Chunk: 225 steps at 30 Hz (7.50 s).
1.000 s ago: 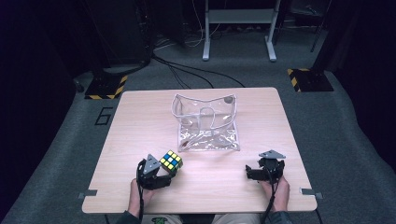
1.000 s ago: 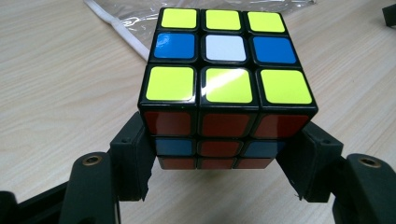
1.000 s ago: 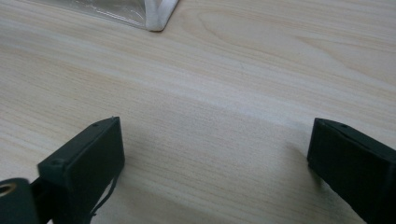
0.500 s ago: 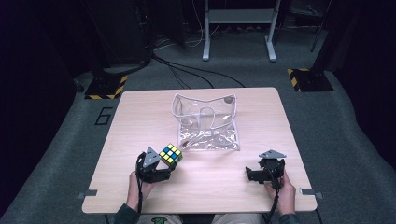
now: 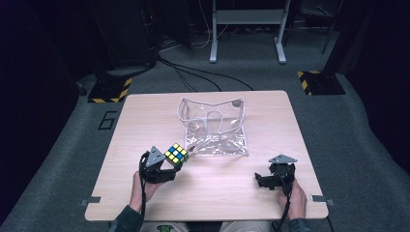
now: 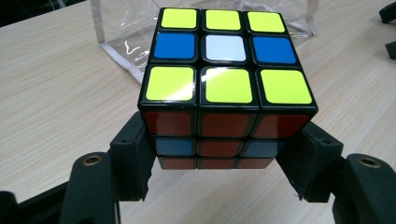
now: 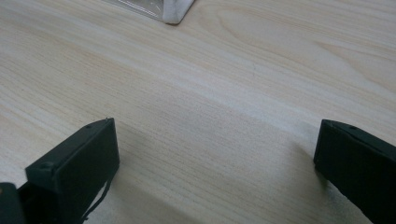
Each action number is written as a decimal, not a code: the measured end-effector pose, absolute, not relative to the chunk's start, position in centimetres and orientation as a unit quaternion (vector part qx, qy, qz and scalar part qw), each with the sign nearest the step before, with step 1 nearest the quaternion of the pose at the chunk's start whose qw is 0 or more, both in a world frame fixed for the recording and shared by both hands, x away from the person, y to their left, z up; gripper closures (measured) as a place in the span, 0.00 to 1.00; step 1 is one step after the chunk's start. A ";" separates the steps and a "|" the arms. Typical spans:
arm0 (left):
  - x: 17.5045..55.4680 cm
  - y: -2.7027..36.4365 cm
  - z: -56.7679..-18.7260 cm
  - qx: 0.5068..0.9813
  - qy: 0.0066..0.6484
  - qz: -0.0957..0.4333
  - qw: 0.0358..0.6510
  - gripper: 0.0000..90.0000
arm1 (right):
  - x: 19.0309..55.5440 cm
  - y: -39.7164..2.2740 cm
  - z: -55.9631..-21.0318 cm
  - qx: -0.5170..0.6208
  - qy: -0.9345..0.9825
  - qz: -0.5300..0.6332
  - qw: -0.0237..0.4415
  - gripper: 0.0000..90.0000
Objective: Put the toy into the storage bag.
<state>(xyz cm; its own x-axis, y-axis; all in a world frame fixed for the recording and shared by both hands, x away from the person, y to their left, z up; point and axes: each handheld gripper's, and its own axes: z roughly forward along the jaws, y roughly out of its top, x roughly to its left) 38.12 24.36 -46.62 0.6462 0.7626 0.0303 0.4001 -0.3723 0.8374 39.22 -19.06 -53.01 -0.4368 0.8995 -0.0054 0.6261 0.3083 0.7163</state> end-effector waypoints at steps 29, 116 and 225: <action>40.9 24.6 -42.0 0.806 0.351 0.185 0.440 0.38 | 40.0 -19.5 -53.0 0.455 0.803 0.337 0.189 0.00; 49.3 20.9 -34.2 0.805 0.348 0.160 0.453 0.38 | 40.8 -20.1 -52.9 0.447 0.807 0.338 0.187 0.00; 43.6 22.2 -38.5 0.821 0.358 0.217 0.389 0.08 | 40.8 -20.1 -52.9 0.447 0.807 0.338 0.188 0.00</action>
<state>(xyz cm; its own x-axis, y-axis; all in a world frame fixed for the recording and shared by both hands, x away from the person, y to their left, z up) 43.64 22.23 -38.51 0.6498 0.7562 0.0770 0.4190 -0.4409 0.7938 40.80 -20.06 -52.94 -0.5307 0.8476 -0.0011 0.5937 0.3727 0.7132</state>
